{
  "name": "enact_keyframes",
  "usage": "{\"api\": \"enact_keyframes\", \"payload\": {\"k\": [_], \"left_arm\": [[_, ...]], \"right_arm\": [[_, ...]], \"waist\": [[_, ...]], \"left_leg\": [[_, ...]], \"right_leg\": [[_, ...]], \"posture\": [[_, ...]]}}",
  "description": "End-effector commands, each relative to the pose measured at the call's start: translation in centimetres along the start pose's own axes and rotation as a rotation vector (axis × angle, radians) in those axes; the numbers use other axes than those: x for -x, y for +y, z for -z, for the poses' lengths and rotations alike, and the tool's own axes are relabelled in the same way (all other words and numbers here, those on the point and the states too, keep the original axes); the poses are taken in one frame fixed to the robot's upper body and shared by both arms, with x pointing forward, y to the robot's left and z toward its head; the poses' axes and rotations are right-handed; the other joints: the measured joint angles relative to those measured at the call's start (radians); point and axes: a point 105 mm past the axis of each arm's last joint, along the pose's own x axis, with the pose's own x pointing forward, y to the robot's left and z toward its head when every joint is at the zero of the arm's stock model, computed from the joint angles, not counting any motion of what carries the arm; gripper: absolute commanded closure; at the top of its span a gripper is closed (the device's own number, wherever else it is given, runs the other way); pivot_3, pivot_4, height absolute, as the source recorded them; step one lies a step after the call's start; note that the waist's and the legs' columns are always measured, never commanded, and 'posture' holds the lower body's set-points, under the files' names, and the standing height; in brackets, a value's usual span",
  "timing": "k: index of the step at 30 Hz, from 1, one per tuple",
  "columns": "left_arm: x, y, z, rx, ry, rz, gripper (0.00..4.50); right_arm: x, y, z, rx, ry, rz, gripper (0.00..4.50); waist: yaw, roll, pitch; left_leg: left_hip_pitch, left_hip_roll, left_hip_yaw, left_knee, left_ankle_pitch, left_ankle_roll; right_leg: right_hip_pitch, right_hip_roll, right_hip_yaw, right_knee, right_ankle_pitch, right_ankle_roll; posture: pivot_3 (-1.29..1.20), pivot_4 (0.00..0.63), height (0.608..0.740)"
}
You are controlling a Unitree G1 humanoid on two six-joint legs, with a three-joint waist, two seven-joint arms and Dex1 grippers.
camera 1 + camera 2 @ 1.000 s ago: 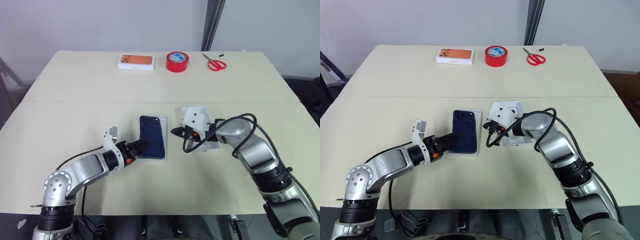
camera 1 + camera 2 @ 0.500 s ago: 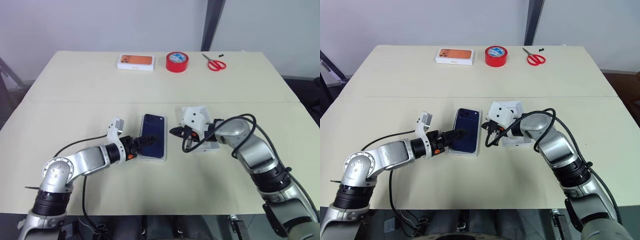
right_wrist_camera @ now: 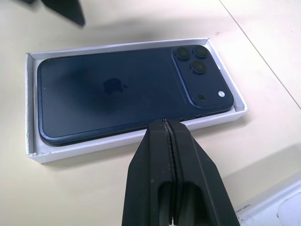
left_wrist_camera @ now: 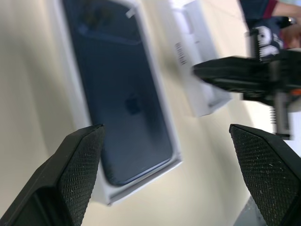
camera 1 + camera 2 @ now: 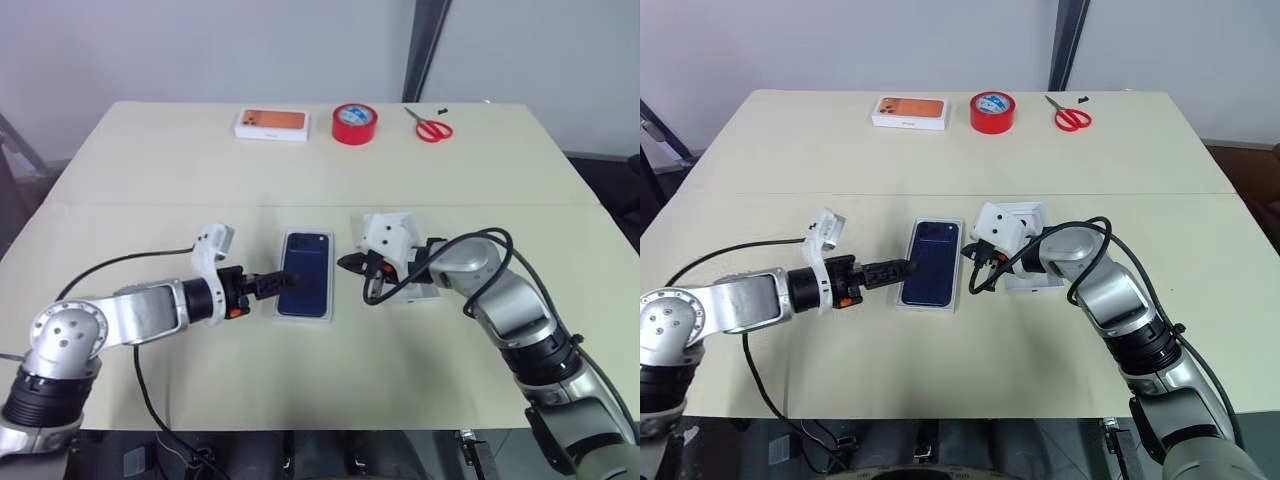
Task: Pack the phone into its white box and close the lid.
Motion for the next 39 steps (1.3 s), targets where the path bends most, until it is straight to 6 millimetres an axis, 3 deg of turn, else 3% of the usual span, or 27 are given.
{"api": "enact_keyframes", "payload": {"k": [1, 5, 9, 16, 25, 31, 39], "left_arm": [[1.5, 0.6, -2.5, -0.158, -0.114, -0.079, 0.03], [2.6, 3.3, -3.2, -0.513, -0.093, -0.307, 1.85], [1.5, 5.3, -2.5, -0.617, -0.037, -0.345, 3.83], [-2.6, 6.0, -0.1, -0.707, 0.105, -0.270, 3.83], [-7.4, 3.6, 2.6, -0.713, 0.231, -0.090, 3.83], [-10.5, -0.8, 4.1, -0.719, 0.276, 0.103, 3.83], [-13.3, -4.3, 6.2, -0.754, 0.343, 0.250, 3.83]], "right_arm": [[0.0, -0.7, -0.6, 0.035, 0.028, 0.041, 4.50], [-0.7, -0.9, 0.6, 0.028, 0.104, 0.074, 4.50], [-1.4, -0.6, 1.3, 0.032, 0.166, 0.087, 4.50], [-2.8, -0.2, 1.4, 0.041, 0.211, 0.117, 4.50], [-2.8, 0.1, 1.5, 0.062, 0.230, 0.118, 4.50], [0.4, 0.5, 2.8, 0.034, 0.278, 0.106, 4.50], [4.8, 1.2, 4.9, -0.019, 0.376, 0.129, 4.50]], "waist": [[-0.001, 0.000, 0.000], [0.000, 0.001, 0.001], [0.006, 0.002, 0.001], [0.003, 0.000, 0.002], [0.008, 0.001, 0.002], [0.039, 0.003, 0.001], [0.055, 0.003, 0.001]], "left_leg": [[0.000, 0.000, 0.000, 0.000, 0.000, 0.000], [0.000, 0.000, 0.000, 0.000, 0.000, 0.000], [0.000, 0.000, 0.001, 0.000, 0.000, 0.000], [-0.001, 0.001, 0.001, 0.000, -0.001, 0.001], [-0.001, 0.001, 0.001, 0.002, -0.004, 0.007], [-0.001, 0.001, -0.004, 0.011, -0.007, 0.013], [-0.001, -0.003, -0.003, 0.017, -0.011, 0.020]], "right_leg": [[0.000, 0.000, 0.000, 0.000, 0.000, 0.000], [0.000, 0.002, 0.000, 0.000, 0.000, 0.000], [0.001, 0.003, 0.000, -0.002, 0.000, 0.000], [0.001, 0.003, 0.000, -0.002, 0.000, 0.000], [0.001, 0.003, 0.000, -0.001, 0.000, 0.000], [0.009, 0.004, -0.001, -0.002, 0.000, 0.001], [0.013, 0.000, 0.000, -0.006, 0.000, 0.001]], "posture": [[0.00, 0.150, 0.725], [0.00, 0.150, 0.725], [0.00, 0.150, 0.725], [0.00, 0.150, 0.725], [0.00, 0.150, 0.725], [0.00, 0.150, 0.725], [0.00, 0.150, 0.725]]}}
